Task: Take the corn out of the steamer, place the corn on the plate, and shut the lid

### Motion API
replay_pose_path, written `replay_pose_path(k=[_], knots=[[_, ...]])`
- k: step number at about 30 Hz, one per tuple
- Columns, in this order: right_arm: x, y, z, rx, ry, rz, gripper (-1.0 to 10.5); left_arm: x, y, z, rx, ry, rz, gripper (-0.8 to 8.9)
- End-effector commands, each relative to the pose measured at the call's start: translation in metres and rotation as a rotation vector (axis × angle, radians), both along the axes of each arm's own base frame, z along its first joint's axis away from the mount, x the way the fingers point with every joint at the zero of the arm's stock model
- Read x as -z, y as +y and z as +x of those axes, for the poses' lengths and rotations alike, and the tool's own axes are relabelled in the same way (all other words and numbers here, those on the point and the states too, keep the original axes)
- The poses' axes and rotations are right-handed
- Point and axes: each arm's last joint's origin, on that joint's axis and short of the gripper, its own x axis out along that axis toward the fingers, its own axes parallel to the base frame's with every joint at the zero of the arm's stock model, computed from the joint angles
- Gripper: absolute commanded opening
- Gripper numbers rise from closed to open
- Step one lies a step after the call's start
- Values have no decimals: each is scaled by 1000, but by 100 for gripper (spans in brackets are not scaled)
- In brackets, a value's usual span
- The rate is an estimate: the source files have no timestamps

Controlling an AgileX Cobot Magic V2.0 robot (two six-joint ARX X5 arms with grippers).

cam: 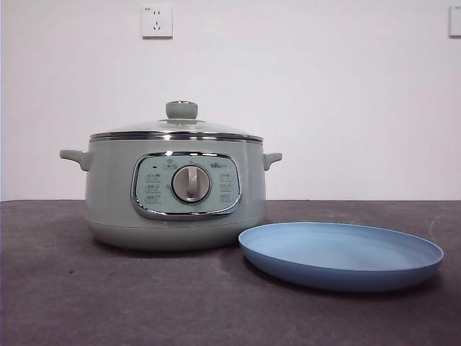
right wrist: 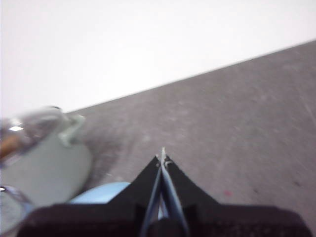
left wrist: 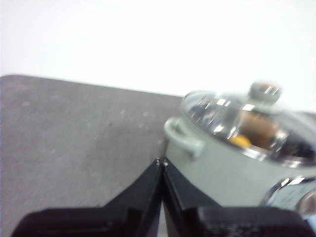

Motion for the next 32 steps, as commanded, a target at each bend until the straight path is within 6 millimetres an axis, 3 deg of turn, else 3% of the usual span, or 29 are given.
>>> replay_pose_path(k=[1,8,17,22,32], knots=[[-19,2,0,-56,0,22,-12,-17,-1,-3,35,19,-36,-7],[-68,7,12,-214,116,-8,-11,-61,-4,-5,163,79,-41,-7],[-126,18,46,-598,317,-89,-11,-104,-12,4,429,217,-47,-8],[-143,21,60,-757,413,-102,-11,-116,-14,10,535,286,-51,-8],[-147,24,64,-786,451,-110,32,-118,-14,14,539,323,-67,35]])
